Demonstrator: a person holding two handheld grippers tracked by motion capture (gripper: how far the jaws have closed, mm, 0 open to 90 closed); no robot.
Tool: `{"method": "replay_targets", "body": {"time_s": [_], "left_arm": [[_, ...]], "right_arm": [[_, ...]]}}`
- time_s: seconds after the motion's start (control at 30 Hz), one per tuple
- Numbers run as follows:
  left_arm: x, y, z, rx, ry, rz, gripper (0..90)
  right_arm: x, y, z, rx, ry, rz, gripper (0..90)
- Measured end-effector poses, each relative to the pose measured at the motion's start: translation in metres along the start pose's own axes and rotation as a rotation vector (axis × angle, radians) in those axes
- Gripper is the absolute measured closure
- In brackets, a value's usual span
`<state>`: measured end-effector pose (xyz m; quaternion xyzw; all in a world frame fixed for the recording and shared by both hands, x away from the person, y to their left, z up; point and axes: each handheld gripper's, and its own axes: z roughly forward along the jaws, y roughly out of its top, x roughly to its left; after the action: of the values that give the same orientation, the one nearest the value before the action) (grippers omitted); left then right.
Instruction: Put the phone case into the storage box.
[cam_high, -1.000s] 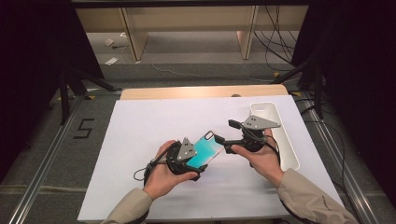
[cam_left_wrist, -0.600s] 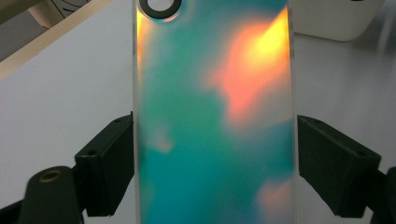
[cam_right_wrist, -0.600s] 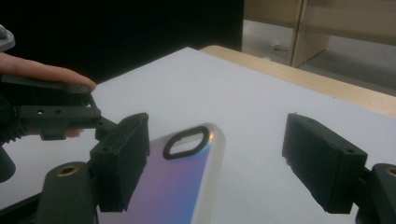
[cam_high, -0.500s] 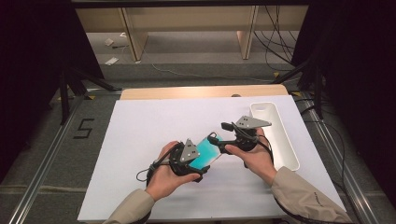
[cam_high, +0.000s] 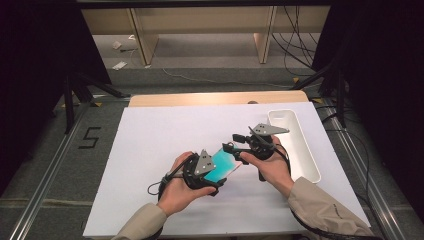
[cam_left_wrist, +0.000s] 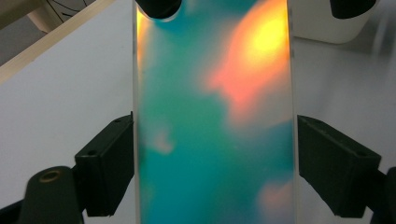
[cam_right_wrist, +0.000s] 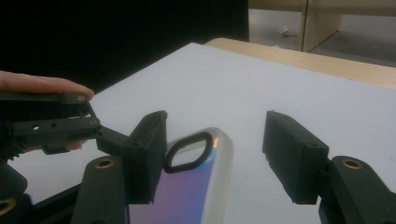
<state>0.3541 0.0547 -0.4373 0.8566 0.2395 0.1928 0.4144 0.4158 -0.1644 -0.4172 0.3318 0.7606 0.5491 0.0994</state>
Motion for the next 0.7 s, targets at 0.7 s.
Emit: {"method": "replay_targets", "body": {"time_s": [0.7], "left_arm": [[0.0009, 0.0, -0.0002, -0.009, -0.007, -0.01, 16.9]], "right_arm": [[0.0025, 0.0012, 0.0047, 0.019, 0.055, 0.048, 59.8]]}}
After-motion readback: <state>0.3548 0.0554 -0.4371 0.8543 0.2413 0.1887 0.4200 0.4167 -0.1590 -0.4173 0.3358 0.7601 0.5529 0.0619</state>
